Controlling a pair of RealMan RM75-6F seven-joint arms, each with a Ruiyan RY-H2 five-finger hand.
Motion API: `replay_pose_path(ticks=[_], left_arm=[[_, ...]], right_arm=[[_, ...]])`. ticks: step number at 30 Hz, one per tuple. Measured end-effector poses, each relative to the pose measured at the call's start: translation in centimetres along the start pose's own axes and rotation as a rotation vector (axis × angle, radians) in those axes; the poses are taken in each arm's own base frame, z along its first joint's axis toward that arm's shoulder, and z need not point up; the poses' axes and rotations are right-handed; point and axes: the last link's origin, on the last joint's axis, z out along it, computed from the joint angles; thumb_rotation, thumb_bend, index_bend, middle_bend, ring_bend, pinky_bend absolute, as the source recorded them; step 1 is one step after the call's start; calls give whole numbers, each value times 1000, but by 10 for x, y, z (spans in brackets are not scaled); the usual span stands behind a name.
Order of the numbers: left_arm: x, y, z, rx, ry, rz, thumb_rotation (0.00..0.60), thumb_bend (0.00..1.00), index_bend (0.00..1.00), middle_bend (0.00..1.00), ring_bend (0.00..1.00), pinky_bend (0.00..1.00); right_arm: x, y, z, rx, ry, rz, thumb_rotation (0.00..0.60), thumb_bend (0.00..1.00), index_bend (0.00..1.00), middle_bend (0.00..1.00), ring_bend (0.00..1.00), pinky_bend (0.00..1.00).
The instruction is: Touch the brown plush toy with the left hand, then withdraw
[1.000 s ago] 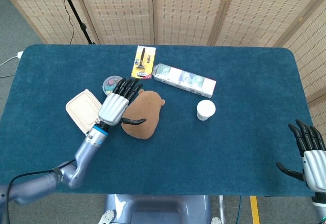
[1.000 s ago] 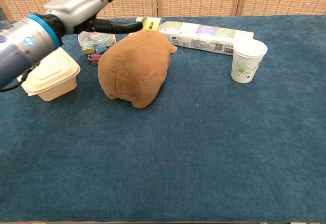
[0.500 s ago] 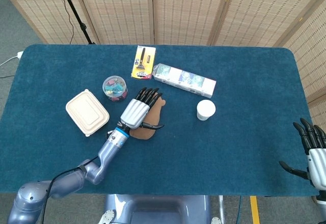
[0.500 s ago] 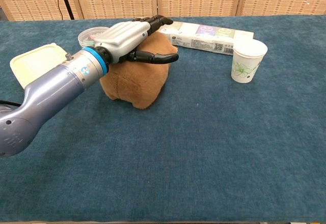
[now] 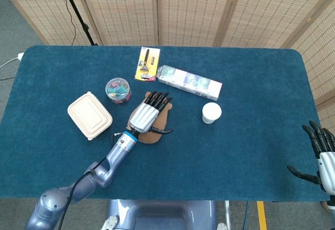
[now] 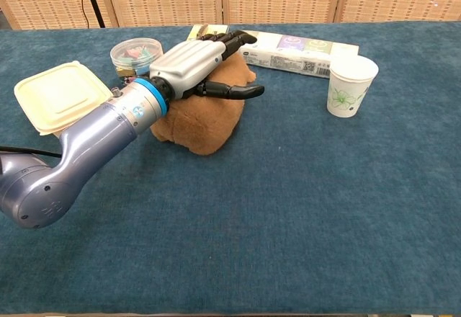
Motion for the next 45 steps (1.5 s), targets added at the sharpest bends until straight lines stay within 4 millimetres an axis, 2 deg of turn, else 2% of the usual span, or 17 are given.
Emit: replay_pose_path(ticks=[8,13,22,26,31,36,45], left_arm=[[-11,0,-1,-1,-20,-23,55,0,0,0,0,0],[-15,8,1,-11,-19,-47,55,0,0,0,0,0],[-12,14,4,-17,10,-60,54,0,0,0,0,0],[-6,12,5,-18,35,-68,48,0,0,0,0,0],[5,10,6,-27,65,-77,8,0,0,0,0,0],[20,7,4,-48,94,-68,2,0,0,0,0,0],[57,5,-13,-86,105,-77,3,0,0,0,0,0]], right_arm=[[4,1,-1,-5,12,4,600,0,0,0,0,0],[4,0,-2,-4,7,5,600,0,0,0,0,0],[4,0,-3,-2,7,9,600,0,0,0,0,0],[4,0,-3,-2,4,11,600,0,0,0,0,0],[3,-1,-3,0,1,6,600,0,0,0,0,0],[0,-2,-3,2,-6,0,600,0,0,0,0,0],[-5,-6,-4,10,-20,-16,600,0,0,0,0,0]])
